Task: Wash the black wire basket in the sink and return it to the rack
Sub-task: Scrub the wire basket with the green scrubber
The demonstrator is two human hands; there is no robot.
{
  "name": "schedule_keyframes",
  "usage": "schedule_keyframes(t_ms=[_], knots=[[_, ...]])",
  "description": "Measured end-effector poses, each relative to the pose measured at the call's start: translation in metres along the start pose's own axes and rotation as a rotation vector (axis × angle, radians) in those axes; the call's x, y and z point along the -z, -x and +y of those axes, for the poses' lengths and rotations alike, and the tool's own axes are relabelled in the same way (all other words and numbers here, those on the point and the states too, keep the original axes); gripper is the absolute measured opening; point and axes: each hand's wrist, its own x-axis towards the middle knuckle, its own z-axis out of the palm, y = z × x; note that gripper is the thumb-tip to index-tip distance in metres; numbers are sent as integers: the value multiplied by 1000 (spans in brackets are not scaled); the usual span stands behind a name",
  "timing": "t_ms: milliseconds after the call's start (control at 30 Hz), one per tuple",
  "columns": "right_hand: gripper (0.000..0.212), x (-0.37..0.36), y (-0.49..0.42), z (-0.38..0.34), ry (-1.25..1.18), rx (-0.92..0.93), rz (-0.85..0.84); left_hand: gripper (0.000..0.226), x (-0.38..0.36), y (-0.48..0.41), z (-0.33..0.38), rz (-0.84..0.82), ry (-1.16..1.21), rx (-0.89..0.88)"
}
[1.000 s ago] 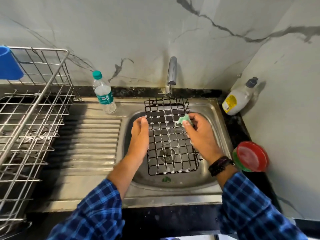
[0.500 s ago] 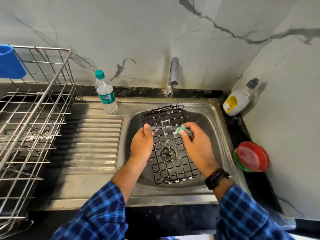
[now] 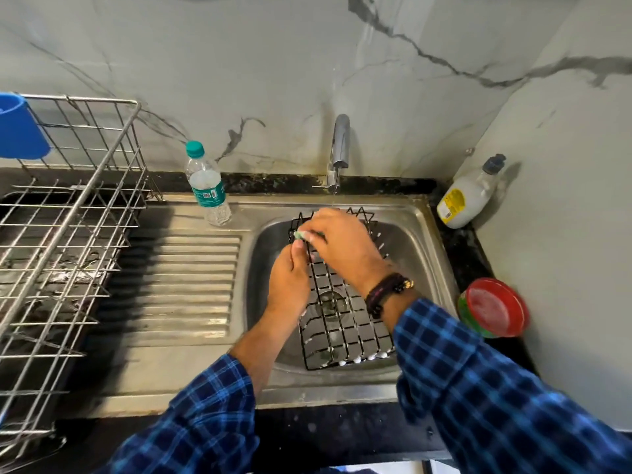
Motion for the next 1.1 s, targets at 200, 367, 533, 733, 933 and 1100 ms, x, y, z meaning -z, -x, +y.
schedule_keyframes(t_ms=[200, 367, 533, 733, 933, 1100], knots=[[21, 18, -1, 26, 84, -145, 155, 44, 11, -3, 1, -52, -134, -125], [21, 18, -20, 13, -4, -106, 207, 43, 3, -1, -2, -44, -93, -170], [20, 12, 7, 7, 93, 142, 20, 39, 8, -13, 2, 41, 39, -119], [22, 28, 42, 40, 128, 92, -138, 46, 20, -23, -1, 63, 98, -46], [23, 28, 10, 35, -9, -132, 109, 54, 9, -19, 0, 30, 188, -14], [15, 7, 74, 46, 52, 92, -1, 48, 23, -37, -8, 122, 302, 122]])
